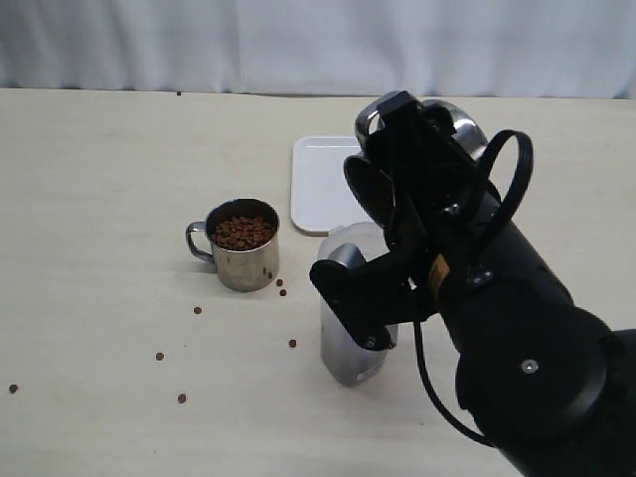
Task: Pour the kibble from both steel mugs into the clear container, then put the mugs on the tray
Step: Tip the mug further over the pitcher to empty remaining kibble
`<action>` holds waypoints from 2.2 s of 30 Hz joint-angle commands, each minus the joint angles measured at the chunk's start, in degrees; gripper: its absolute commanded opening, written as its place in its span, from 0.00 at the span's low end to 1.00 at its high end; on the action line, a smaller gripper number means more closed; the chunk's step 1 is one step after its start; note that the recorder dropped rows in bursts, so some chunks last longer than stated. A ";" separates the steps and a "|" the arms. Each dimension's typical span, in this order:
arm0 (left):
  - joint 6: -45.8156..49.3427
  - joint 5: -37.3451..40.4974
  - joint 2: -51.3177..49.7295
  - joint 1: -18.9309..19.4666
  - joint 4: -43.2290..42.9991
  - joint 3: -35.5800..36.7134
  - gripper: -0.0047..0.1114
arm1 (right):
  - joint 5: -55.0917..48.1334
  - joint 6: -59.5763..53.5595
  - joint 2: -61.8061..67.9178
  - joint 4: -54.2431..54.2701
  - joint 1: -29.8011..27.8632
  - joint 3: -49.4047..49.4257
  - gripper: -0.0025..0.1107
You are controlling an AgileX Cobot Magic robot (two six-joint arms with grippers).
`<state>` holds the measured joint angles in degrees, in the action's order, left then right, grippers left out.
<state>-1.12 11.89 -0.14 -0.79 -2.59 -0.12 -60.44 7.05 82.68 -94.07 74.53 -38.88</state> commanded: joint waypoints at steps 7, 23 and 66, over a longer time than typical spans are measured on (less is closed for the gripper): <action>-0.20 -0.62 0.14 0.05 0.14 0.12 0.04 | -1.27 -0.78 -0.18 -5.87 0.07 -0.34 0.06; -0.20 -0.62 0.14 0.05 0.14 0.12 0.04 | -1.27 -5.26 -0.18 -4.47 0.07 -0.34 0.06; -0.20 -0.62 0.14 0.05 0.14 0.12 0.04 | -1.07 -12.28 -0.18 -5.37 0.32 -0.34 0.06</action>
<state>-1.12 11.89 -0.14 -0.79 -2.59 -0.12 -60.44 -5.04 82.68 -98.69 74.53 -38.88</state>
